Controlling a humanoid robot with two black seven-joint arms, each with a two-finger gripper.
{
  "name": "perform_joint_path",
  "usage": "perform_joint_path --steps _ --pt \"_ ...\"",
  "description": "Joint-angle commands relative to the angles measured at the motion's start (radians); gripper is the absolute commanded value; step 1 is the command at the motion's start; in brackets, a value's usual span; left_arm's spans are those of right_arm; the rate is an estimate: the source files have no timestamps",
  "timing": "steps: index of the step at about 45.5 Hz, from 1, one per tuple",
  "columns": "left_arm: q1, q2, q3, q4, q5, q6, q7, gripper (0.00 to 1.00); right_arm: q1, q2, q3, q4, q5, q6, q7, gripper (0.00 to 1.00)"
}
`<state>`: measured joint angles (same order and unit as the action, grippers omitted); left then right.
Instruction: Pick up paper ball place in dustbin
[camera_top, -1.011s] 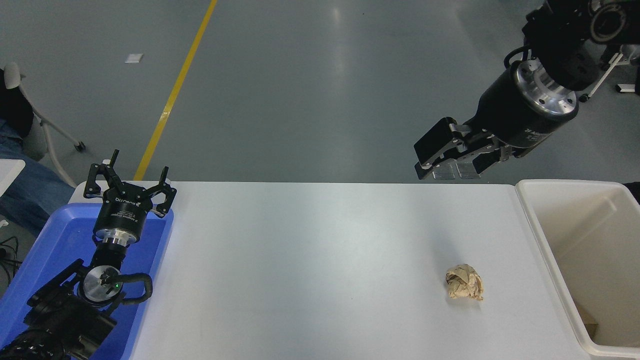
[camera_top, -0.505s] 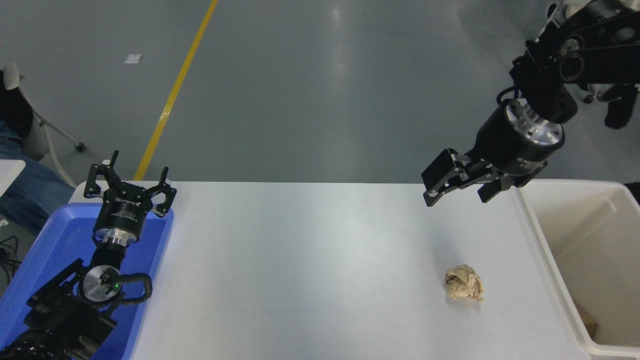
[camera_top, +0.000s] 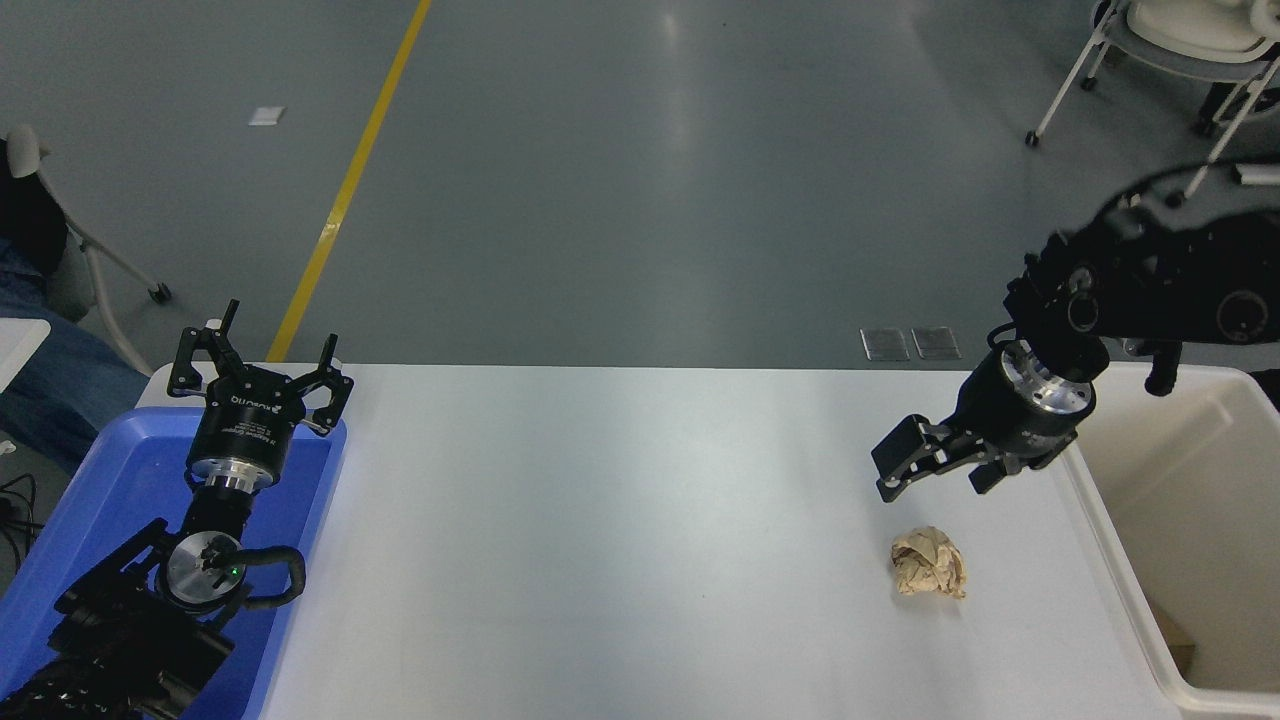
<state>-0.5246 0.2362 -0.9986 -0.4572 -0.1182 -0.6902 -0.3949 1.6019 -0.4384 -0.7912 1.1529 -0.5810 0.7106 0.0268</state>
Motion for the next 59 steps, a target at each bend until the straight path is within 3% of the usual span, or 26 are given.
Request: perform_joint_path --steps 1,25,27,30,34,36,59 --pt "0.000 0.000 0.000 0.000 0.000 0.000 0.001 1.00 -0.255 0.029 0.095 -0.157 -0.091 -0.078 0.001 1.00" --pt "0.000 0.000 0.000 0.000 0.000 0.000 0.001 1.00 -0.491 0.133 0.125 -0.355 -0.146 -0.333 -0.015 0.99" --pt "0.000 0.000 0.000 0.000 0.000 0.000 0.001 1.00 -0.496 0.133 0.125 -0.357 -0.151 -0.341 -0.015 0.84" --pt "0.000 0.000 0.000 0.000 0.000 0.000 0.001 1.00 -0.496 0.133 0.124 -0.361 -0.161 -0.350 -0.015 0.44" --pt "0.000 0.000 0.000 0.000 0.000 0.000 0.001 1.00 -0.491 0.133 0.124 -0.367 -0.175 -0.350 -0.015 0.24" --pt "0.000 0.000 0.000 0.000 0.000 0.000 0.001 1.00 -0.491 0.133 0.125 -0.372 -0.175 -0.352 -0.015 0.02" --pt "0.000 0.000 0.000 0.000 0.002 -0.002 0.001 1.00 -0.379 0.090 0.095 -0.338 -0.171 -0.329 -0.007 0.00"
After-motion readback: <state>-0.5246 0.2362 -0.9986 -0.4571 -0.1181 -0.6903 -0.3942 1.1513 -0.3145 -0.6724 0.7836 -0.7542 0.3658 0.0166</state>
